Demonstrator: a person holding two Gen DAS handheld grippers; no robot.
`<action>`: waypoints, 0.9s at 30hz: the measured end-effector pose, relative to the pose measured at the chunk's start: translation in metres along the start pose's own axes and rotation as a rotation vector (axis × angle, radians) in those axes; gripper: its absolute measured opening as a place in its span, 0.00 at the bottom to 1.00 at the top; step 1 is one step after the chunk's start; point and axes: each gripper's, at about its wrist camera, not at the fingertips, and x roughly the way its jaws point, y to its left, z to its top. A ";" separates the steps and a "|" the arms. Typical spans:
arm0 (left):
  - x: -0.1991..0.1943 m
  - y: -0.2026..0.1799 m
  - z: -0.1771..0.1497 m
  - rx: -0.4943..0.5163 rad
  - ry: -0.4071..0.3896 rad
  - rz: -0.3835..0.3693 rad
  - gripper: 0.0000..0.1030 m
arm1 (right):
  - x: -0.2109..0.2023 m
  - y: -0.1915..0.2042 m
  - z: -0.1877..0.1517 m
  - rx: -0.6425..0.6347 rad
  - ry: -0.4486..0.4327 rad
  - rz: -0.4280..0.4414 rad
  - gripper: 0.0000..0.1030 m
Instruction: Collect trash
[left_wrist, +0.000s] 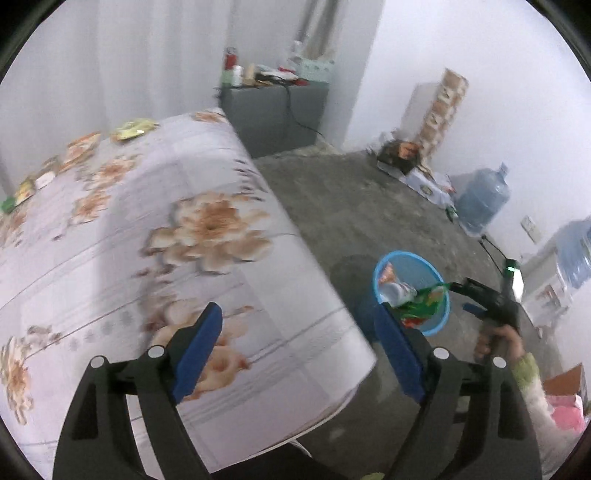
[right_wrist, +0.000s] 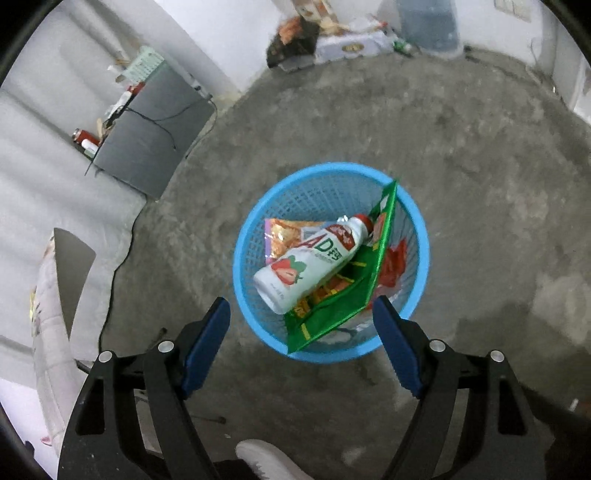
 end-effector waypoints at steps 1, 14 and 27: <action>-0.005 0.005 -0.003 -0.010 -0.021 -0.003 0.82 | -0.010 0.009 -0.001 -0.027 -0.022 0.000 0.74; -0.069 0.051 -0.031 -0.108 -0.174 0.091 0.94 | -0.150 0.180 -0.056 -0.527 -0.325 0.127 0.92; -0.144 0.074 -0.065 -0.195 -0.272 0.350 0.94 | -0.213 0.264 -0.164 -0.798 -0.336 0.200 0.92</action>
